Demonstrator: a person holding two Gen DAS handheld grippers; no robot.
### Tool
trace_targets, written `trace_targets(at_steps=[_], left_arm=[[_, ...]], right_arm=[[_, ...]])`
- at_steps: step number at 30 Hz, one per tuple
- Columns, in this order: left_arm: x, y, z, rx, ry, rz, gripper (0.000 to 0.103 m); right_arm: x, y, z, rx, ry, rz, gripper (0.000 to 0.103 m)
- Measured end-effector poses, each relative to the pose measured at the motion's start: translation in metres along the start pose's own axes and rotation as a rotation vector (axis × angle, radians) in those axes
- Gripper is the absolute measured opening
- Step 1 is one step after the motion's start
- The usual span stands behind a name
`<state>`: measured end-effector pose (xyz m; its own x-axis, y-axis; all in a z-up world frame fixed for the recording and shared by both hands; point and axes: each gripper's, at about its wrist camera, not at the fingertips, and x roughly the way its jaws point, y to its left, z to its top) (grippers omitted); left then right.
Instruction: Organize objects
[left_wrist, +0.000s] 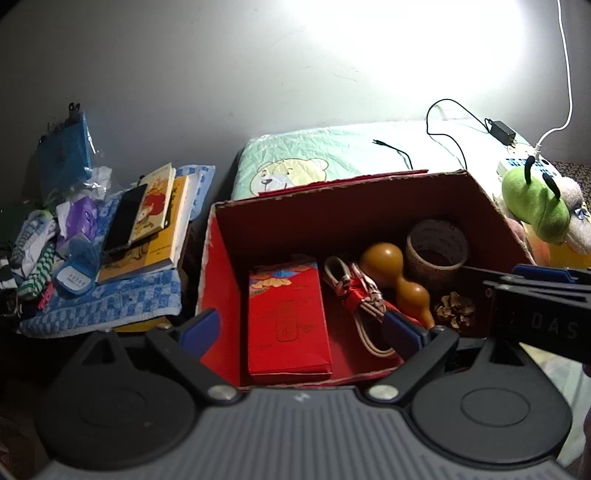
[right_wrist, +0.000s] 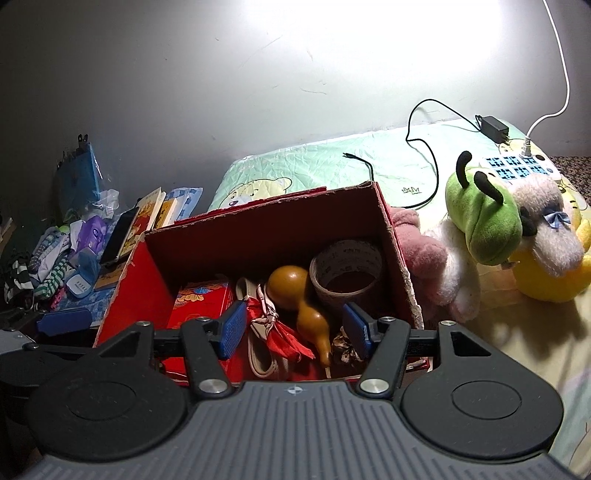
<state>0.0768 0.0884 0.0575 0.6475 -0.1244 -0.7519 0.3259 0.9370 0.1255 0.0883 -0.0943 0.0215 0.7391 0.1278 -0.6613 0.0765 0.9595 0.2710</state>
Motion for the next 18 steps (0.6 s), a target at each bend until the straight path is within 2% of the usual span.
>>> trace_targets(at_steps=[5, 7, 12, 18], left_arm=[[-0.004, -0.003, -0.005, 0.004, -0.005, 0.023, 0.096], [-0.004, -0.001, -0.007, -0.006, 0.011, 0.029, 0.101], [-0.003, 0.002, -0.014, -0.025, 0.067, 0.050, 0.101], [-0.009, -0.001, -0.022, -0.011, 0.091, 0.057, 0.101]], right_arm=[[-0.006, 0.002, -0.006, -0.012, -0.018, -0.021, 0.061], [-0.009, 0.001, -0.007, -0.008, -0.016, -0.017, 0.061], [-0.015, 0.002, -0.016, -0.006, -0.002, -0.009, 0.061], [-0.021, -0.002, -0.024, 0.002, 0.024, 0.000, 0.061]])
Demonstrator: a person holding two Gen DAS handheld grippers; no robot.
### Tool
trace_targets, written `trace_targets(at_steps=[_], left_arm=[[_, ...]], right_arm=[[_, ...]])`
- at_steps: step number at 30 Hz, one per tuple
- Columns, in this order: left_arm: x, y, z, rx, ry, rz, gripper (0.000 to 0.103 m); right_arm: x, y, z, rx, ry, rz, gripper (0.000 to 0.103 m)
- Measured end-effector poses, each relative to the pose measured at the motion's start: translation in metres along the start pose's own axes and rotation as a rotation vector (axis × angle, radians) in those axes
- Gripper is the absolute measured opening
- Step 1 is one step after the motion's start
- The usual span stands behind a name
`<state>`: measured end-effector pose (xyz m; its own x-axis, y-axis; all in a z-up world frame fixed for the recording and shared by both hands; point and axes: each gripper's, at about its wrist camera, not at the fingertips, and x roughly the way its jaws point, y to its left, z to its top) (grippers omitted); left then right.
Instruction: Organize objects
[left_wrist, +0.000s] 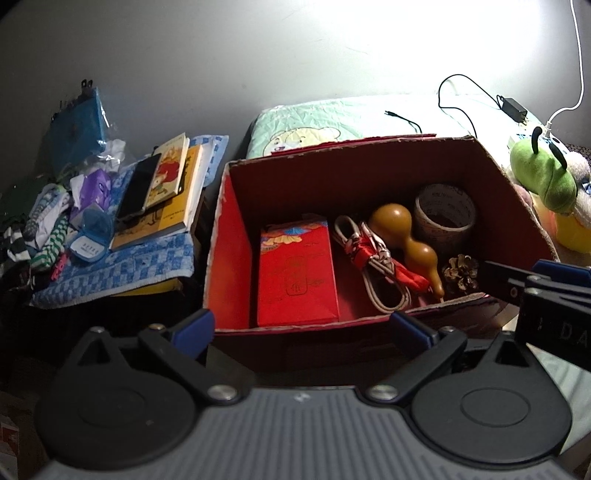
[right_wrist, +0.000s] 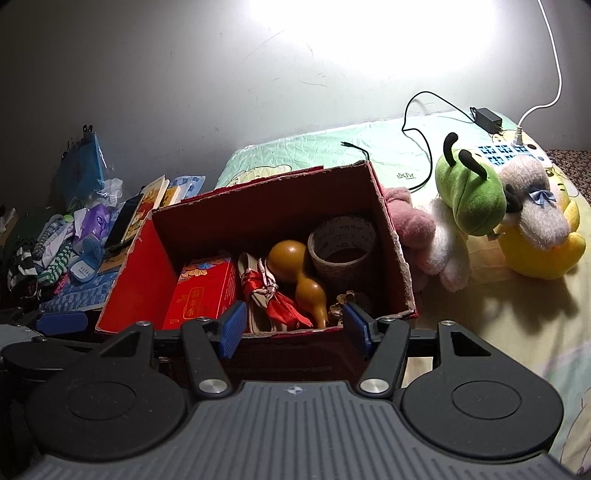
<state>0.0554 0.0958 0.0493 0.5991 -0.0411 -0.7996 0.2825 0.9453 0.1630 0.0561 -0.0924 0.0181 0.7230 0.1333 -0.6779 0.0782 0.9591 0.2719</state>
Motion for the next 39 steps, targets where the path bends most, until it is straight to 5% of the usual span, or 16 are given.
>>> trace_targets(at_steps=[7, 22, 39], left_arm=[[0.014, -0.003, -0.014, -0.010, 0.114, -0.037, 0.101], [0.023, -0.005, -0.020, 0.003, 0.223, -0.075, 0.100], [0.000, 0.002, 0.035, -0.016, 0.018, -0.035, 0.100]], right_arm=[[0.002, -0.005, -0.015, 0.018, 0.088, 0.018, 0.061], [0.006, -0.003, -0.018, 0.038, 0.186, 0.056, 0.061], [-0.005, -0.008, 0.029, 0.046, 0.009, 0.043, 0.061]])
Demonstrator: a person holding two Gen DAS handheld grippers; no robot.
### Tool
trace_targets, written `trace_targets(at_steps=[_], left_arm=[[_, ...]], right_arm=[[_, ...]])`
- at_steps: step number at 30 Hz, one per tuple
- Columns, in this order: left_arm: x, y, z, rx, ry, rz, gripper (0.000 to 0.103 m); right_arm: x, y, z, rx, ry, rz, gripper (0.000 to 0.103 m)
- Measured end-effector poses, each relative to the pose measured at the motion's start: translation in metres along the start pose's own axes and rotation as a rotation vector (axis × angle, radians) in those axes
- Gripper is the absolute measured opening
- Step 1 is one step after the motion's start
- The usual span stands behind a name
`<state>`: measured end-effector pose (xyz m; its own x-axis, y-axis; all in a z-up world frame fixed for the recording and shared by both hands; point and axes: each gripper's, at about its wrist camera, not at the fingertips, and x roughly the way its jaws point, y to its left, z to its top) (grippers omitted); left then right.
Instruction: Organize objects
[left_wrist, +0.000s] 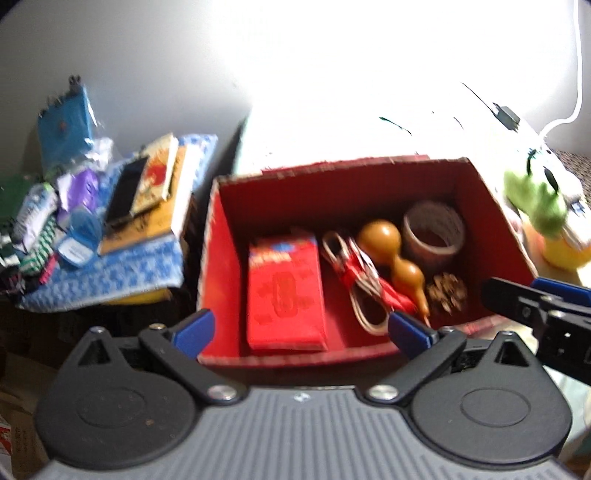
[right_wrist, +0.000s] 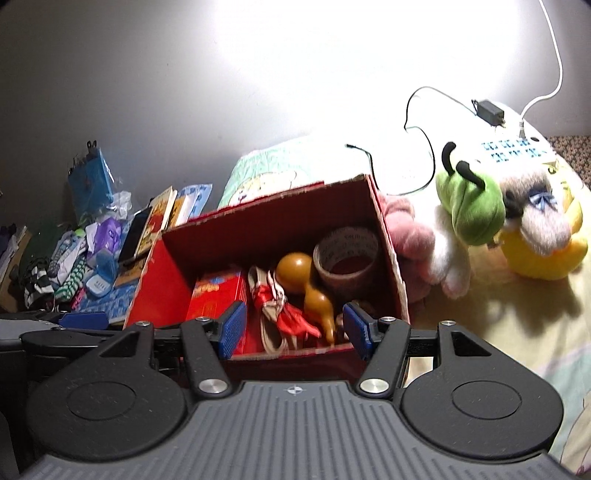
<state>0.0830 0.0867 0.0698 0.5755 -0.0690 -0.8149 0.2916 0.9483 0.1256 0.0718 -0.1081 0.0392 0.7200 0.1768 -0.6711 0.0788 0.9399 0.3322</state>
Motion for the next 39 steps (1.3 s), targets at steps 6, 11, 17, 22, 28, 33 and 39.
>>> trace_targets(at_steps=[6, 11, 17, 22, 28, 33, 39], left_arm=[[0.014, 0.000, 0.016, 0.000, -0.044, 0.051, 0.101], [0.033, 0.001, 0.022, -0.008, -0.043, 0.065, 0.101], [0.055, 0.001, 0.025, -0.004, -0.027, 0.066, 0.101], [0.069, 0.002, 0.031, -0.001, -0.023, 0.072, 0.101], [0.085, 0.000, 0.032, 0.007, 0.005, 0.069, 0.101], [0.093, -0.003, 0.032, 0.011, 0.023, 0.057, 0.100], [0.098, -0.004, 0.032, 0.013, 0.038, 0.045, 0.100]], right_arm=[[0.015, -0.002, 0.011, -0.004, -0.037, -0.017, 0.061], [0.030, -0.005, 0.013, -0.010, -0.045, -0.021, 0.061], [0.050, -0.009, 0.019, -0.007, -0.030, -0.005, 0.061], [0.062, -0.010, 0.024, -0.005, -0.030, 0.019, 0.061], [0.077, -0.012, 0.027, -0.005, -0.008, 0.041, 0.061], [0.085, -0.014, 0.030, -0.003, 0.003, 0.045, 0.061], [0.089, -0.014, 0.030, -0.009, 0.014, 0.048, 0.061]])
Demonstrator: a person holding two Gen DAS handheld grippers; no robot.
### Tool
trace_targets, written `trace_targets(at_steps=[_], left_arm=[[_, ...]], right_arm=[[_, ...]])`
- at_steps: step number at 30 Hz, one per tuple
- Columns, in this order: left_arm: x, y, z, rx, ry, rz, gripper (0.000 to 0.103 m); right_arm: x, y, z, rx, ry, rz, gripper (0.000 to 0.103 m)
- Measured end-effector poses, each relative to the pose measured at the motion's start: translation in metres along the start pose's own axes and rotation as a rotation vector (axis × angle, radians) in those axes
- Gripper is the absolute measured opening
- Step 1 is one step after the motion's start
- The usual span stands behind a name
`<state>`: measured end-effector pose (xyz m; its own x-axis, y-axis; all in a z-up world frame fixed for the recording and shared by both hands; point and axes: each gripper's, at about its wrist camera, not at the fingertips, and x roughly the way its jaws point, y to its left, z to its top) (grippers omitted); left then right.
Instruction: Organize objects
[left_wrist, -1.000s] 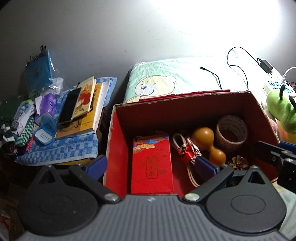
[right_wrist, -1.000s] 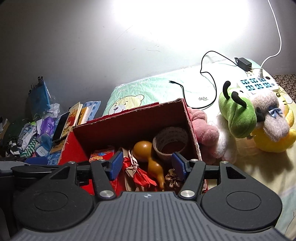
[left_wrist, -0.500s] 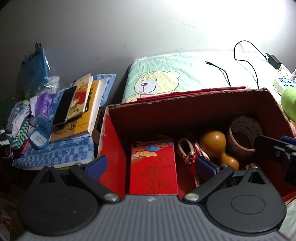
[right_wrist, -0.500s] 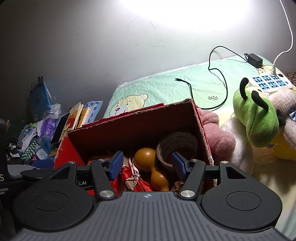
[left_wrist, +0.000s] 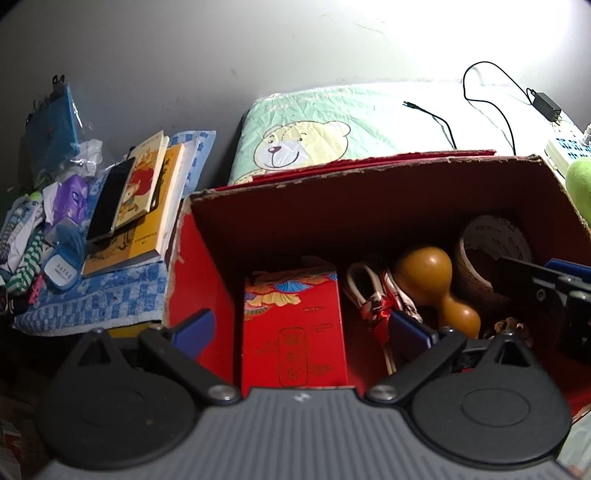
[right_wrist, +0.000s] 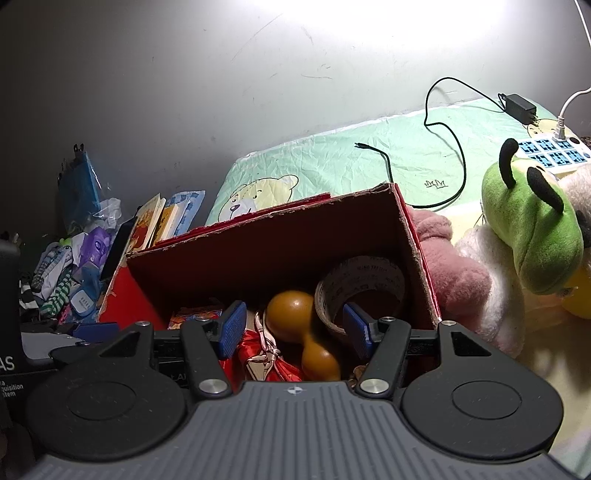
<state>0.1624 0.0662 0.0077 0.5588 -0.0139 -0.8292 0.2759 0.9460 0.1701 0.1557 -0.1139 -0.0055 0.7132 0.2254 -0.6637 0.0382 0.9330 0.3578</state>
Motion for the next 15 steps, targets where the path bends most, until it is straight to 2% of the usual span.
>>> trace_targets(at_steps=[15], left_arm=[[0.0072, -0.0003, -0.0036, -0.008, 0.035, -0.032, 0.100]], right_arm=[[0.0011, -0.0004, -0.0022, -0.002, 0.003, -0.016, 0.061]])
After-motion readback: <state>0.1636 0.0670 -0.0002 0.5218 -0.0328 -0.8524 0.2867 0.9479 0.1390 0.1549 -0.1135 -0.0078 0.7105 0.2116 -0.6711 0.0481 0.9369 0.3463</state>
